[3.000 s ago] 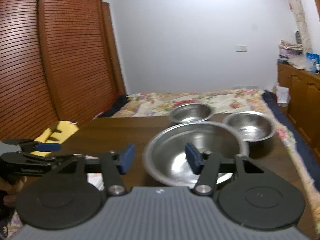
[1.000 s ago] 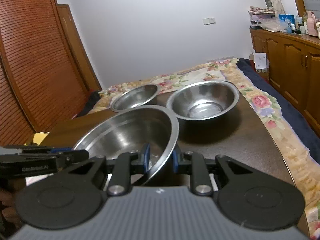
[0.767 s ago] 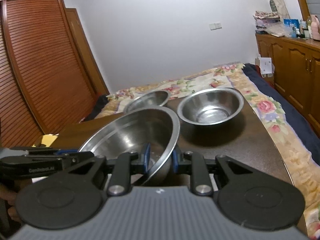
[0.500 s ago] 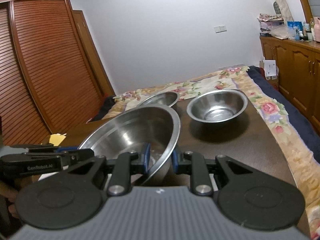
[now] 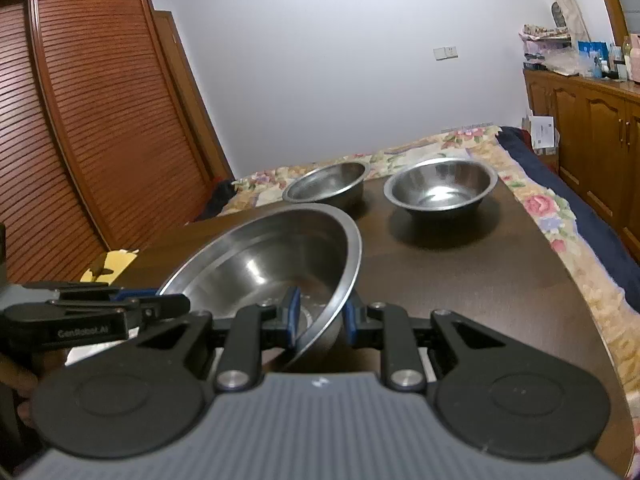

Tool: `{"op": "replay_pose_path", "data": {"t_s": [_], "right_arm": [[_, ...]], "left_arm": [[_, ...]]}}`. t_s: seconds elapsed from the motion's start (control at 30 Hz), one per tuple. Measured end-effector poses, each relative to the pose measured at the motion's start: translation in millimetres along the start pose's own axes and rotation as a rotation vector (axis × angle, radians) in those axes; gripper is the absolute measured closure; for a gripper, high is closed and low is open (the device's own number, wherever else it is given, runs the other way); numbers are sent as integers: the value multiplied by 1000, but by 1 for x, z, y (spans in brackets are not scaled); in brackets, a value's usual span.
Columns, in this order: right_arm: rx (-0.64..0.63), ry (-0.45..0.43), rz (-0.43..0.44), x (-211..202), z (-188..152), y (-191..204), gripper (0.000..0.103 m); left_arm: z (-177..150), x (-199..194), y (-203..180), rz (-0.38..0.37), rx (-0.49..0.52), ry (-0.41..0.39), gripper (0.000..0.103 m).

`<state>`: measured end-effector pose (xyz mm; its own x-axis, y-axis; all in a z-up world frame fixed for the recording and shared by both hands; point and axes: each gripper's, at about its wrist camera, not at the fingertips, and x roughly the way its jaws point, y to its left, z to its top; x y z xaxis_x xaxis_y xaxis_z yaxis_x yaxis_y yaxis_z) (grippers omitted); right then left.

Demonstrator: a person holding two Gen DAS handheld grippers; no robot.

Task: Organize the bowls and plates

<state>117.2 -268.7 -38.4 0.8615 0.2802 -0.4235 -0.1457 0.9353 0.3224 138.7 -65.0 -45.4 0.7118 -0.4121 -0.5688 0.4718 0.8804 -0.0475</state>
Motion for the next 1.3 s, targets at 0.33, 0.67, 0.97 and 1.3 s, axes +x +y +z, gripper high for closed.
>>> {"op": "replay_pose_path", "data": {"t_s": [0.33, 0.67, 0.97, 1.3], "right_arm": [[22, 28, 5, 0, -11, 1, 79], [27, 35, 5, -4, -18, 6, 79], [32, 36, 0, -1, -20, 7, 79], [25, 27, -22, -3, -22, 2, 77]], "left_arm": [[-11, -3, -1, 7, 9, 10, 76], [-14, -4, -2, 9, 18, 19, 76], [-14, 0, -6, 3, 28, 16, 74], [-17, 1, -9, -3, 25, 3, 70]]}}
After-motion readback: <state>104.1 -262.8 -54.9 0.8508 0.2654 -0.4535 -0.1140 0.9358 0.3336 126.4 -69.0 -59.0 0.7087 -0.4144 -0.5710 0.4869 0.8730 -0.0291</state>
